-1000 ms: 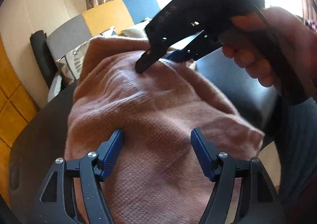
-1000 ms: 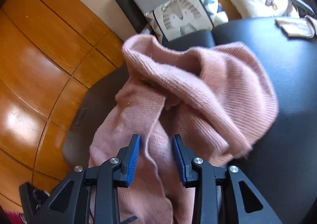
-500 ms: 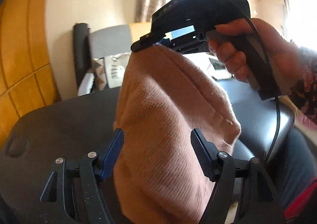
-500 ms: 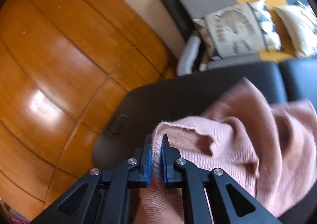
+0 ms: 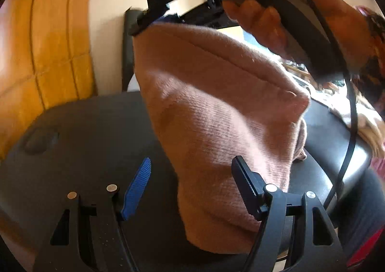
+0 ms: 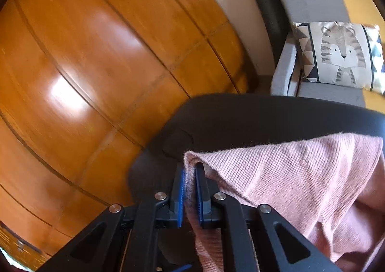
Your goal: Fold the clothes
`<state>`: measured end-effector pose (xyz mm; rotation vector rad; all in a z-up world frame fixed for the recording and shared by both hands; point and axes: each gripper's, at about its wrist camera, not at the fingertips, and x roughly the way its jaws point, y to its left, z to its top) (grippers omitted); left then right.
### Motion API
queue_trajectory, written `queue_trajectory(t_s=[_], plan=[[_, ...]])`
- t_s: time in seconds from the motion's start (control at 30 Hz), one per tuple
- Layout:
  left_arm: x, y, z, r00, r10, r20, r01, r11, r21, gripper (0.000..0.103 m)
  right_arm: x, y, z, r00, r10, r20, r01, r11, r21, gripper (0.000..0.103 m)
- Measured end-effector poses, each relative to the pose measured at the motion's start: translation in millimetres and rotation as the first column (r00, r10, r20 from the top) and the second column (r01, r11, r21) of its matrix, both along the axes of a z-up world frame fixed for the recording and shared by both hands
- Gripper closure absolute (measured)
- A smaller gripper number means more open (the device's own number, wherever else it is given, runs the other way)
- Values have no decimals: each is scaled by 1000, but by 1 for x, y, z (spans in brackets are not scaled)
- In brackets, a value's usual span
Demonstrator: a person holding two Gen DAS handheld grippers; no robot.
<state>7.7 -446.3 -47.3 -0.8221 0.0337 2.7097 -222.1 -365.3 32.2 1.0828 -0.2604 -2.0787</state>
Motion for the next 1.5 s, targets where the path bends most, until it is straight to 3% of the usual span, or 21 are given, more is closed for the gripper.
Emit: queue_trajectory(t_s=[0.1, 0.2, 0.33, 0.43, 0.53, 0.67, 0.77, 0.9, 0.97, 1.03, 1.1, 1.13, 1.17, 1.27, 1.33, 1.5], plan=[[1, -18, -6, 998, 36, 57, -39, 997, 65, 30, -3, -31, -29, 1000, 10, 24, -14, 990, 143, 77], [6, -28, -8, 996, 53, 78, -59, 995, 83, 30, -4, -40, -63, 993, -22, 113, -6, 970, 242, 77], [15, -22, -5, 999, 3, 51, -7, 997, 79, 30, 11, -7, -72, 988, -58, 140, 31, 981, 192, 77], [9, 0, -4, 998, -62, 14, 62, 998, 27, 30, 32, 50, -54, 990, -137, 29, 132, 985, 113, 77], [19, 34, -1, 986, -166, -19, 164, 985, -58, 30, 53, 115, -53, 960, -278, -27, 279, 952, 130, 74], [36, 81, 1, 966, -247, -76, 223, 947, -233, 30, 76, 190, -80, 895, -445, 32, 428, 877, 220, 73], [25, 108, -13, 965, -257, -50, 219, 897, -384, 30, 96, 231, -108, 842, -523, 132, 496, 847, 192, 73], [10, 127, -38, 972, -236, -10, 195, 825, -530, 30, 119, 242, -123, 829, -521, 206, 503, 854, 136, 73], [6, 133, -50, 971, -238, -21, 180, 787, -590, 30, 121, 238, -126, 824, -531, 199, 506, 847, 163, 73], [2, 133, -58, 969, -244, -37, 169, 767, -619, 30, 119, 234, -132, 821, -541, 183, 506, 838, 206, 73], [-6, 130, -63, 969, -245, -25, 179, 773, -609, 30, 115, 230, -138, 821, -546, 167, 501, 829, 248, 73], [-9, 128, -62, 970, -244, -16, 188, 785, -590, 38, 114, 227, -140, 824, -545, 154, 496, 826, 268, 73], [-12, 125, -60, 970, -242, -3, 197, 799, -568, 58, 115, 223, -140, 834, -536, 127, 486, 825, 289, 73], [-26, 115, -48, 974, -224, 47, 217, 843, -493, 80, 118, 209, -139, 870, -492, 31, 450, 819, 356, 74], [-34, 105, -38, 976, -209, 61, 215, 879, -426, 84, 121, 210, -139, 880, -475, 13, 439, 824, 358, 75], [-44, 71, 3, 987, -154, 42, 160, 964, -214, 89, 130, 234, -139, 861, -504, 76, 469, 841, 269, 75]])
